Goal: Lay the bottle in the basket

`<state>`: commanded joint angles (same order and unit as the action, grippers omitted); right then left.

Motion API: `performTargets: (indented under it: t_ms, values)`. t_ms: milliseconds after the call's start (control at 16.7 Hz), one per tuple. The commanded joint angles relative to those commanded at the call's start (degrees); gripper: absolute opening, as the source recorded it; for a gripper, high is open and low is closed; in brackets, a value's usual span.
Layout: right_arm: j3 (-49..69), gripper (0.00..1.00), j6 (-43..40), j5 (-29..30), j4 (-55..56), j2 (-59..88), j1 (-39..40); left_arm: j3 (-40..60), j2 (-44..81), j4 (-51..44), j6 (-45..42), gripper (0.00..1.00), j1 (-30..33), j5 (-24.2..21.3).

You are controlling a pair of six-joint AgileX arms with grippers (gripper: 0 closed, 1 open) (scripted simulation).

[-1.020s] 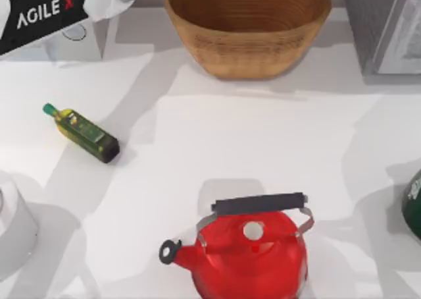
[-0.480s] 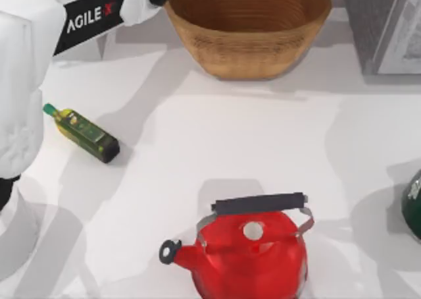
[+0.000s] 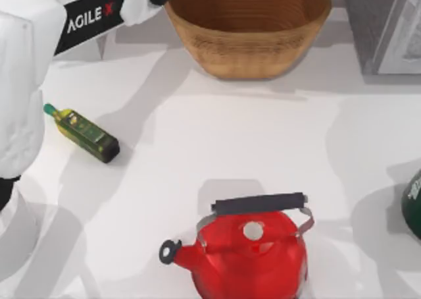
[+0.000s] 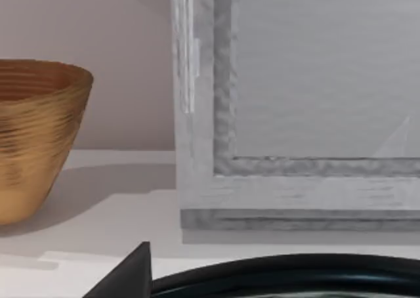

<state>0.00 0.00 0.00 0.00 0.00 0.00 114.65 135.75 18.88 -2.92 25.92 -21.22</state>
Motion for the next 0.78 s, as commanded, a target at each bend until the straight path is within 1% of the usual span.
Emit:
performTargets:
  t_ms: [420,480,780]
  values:
    - [0.0,1.0,0.0,0.0,0.0,0.0,0.0,0.0,0.0,0.0,0.0,0.98,0.0,0.0]
    - [0.0,1.0,0.0,0.0,0.0,0.0,0.0,0.0,0.0,0.0,0.0,1.0,0.0,0.0]
    - [0.0,1.0,0.0,0.0,0.0,0.0,0.0,0.0,0.0,0.0,0.0,1.0,0.0,0.0]
